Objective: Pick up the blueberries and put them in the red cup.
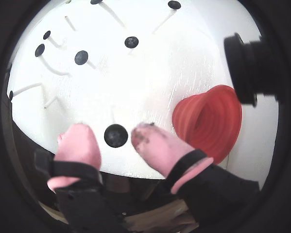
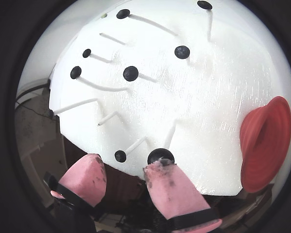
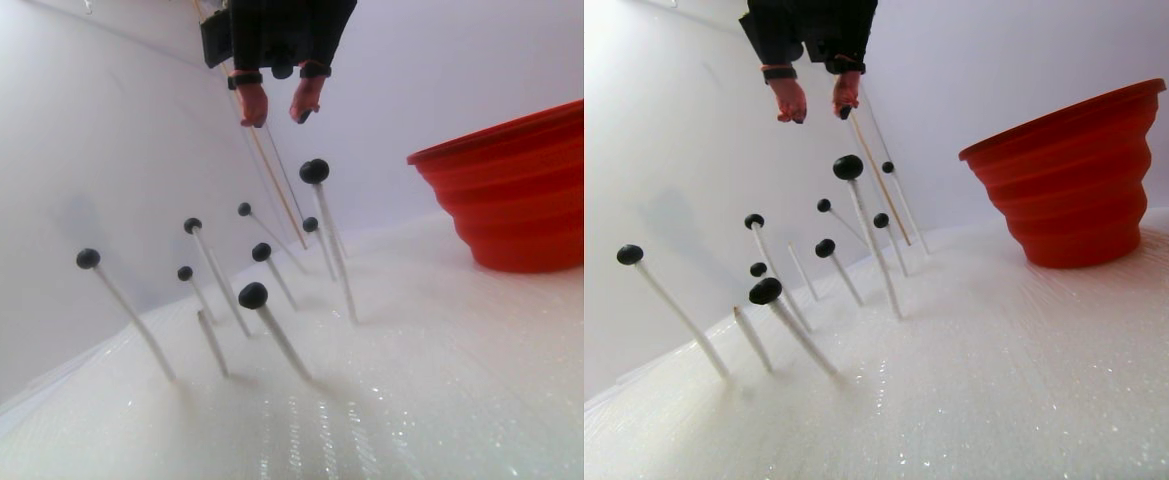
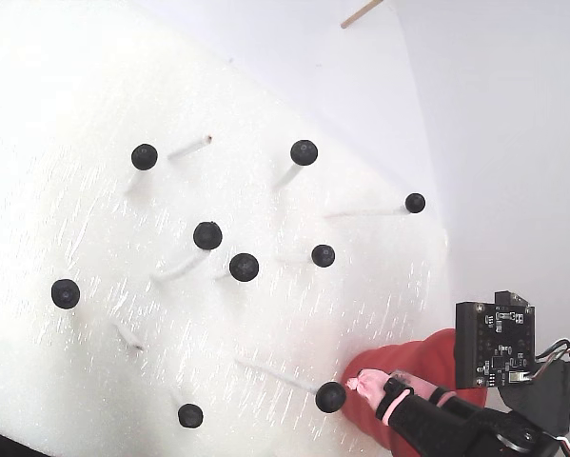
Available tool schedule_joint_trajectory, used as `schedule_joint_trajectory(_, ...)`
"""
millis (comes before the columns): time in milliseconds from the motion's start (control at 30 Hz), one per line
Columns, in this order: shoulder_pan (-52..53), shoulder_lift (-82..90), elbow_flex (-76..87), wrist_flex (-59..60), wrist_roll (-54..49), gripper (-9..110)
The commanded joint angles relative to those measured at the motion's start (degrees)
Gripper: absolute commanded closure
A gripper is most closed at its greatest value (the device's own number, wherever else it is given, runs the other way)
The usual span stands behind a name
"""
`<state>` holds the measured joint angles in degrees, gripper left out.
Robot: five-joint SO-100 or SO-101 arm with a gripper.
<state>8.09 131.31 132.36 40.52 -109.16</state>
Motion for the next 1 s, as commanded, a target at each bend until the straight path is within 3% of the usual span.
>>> schedule_joint_trajectory(0,0.1,0.4,-0.4,-1.7,-1.1,85)
schedule_joint_trajectory(967,3.8,-3.5,6.1,-10.5,-10.1,84)
